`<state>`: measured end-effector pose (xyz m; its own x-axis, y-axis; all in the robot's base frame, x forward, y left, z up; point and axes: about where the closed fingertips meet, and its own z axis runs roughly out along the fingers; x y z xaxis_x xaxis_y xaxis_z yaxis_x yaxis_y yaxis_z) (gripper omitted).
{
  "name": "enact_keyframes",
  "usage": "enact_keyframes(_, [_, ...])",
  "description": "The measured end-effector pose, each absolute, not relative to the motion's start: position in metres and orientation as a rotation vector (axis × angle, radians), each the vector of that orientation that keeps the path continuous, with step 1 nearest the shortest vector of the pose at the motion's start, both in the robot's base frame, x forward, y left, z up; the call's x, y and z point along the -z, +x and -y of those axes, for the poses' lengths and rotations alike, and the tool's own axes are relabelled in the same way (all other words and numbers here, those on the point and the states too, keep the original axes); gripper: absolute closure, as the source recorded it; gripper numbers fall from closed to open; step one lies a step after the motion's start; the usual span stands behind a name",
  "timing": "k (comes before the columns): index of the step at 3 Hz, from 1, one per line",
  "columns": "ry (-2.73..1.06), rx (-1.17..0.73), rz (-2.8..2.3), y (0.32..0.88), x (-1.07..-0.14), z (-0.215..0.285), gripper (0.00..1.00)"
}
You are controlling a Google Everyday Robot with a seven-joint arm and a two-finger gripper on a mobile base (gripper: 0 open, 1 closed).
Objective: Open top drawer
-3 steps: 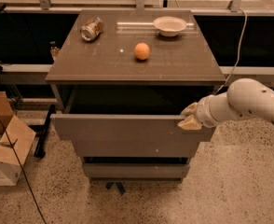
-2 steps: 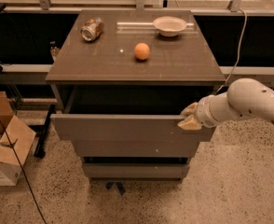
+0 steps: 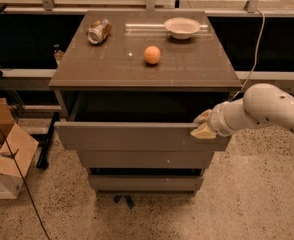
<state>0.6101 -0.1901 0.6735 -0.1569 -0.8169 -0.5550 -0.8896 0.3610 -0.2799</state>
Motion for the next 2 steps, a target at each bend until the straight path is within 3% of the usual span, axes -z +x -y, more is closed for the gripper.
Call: enact_keyframes(2, [-1.594, -0.115, -1.993, 0.595, -0.676, 0.190, 0.11])
